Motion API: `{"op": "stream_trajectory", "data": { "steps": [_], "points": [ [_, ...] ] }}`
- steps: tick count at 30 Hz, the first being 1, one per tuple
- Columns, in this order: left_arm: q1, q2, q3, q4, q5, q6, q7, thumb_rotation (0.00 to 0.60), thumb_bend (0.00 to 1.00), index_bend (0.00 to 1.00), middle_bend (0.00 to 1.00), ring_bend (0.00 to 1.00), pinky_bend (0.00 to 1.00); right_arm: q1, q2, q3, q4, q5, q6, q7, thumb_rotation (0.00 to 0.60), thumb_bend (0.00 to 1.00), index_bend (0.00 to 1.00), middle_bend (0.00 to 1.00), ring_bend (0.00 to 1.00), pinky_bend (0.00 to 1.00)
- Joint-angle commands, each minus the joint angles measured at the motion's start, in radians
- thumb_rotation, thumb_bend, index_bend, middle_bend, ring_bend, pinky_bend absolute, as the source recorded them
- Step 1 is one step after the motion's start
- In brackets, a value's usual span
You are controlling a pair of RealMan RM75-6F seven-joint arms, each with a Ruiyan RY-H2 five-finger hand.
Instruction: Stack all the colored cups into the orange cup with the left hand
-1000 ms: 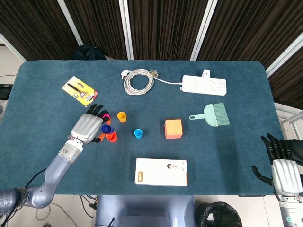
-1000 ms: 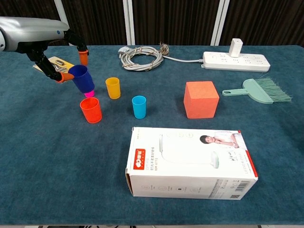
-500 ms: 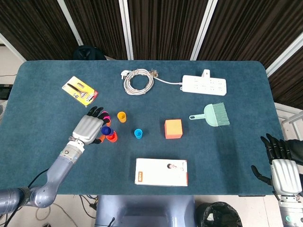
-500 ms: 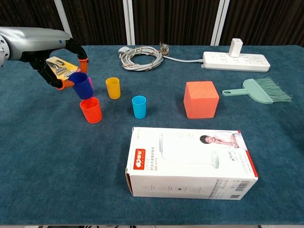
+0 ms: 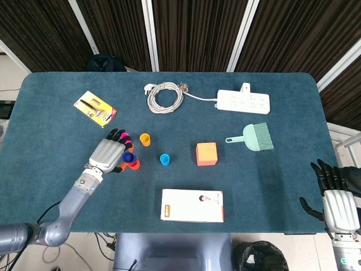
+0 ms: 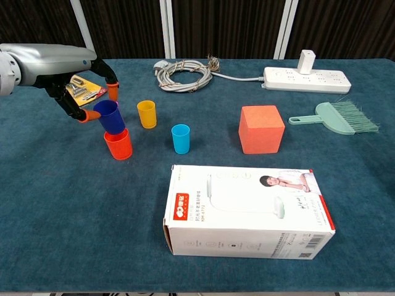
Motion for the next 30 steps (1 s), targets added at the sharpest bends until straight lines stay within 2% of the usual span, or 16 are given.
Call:
{"op": "stream_trajectory", "data": {
  "steps": [1,22,30],
  "points": [
    [-0.004,-0.004,0.005,0.005,-0.002,0.000,0.003,0.600,0.36,0.40,0.19,0.00,0.00,0.000,0.000,0.000,0.000,-0.001,0.000,0.000,0.600,0.34,0.09,0.04,0.09,0.04],
    [-0.018,-0.030,0.034,0.041,-0.019,0.002,-0.001,0.600,0.36,0.38,0.19,0.00,0.00,0.000,0.000,0.001,0.001,0.000,-0.001,0.000,0.600,0.34,0.09,0.04,0.09,0.04],
    [-0.025,-0.037,0.046,0.050,-0.024,-0.006,0.001,0.600,0.33,0.28,0.18,0.00,0.00,0.000,0.000,0.000,0.001,0.000,-0.002,-0.002,0.600,0.34,0.09,0.04,0.09,0.04]
  ]
}}
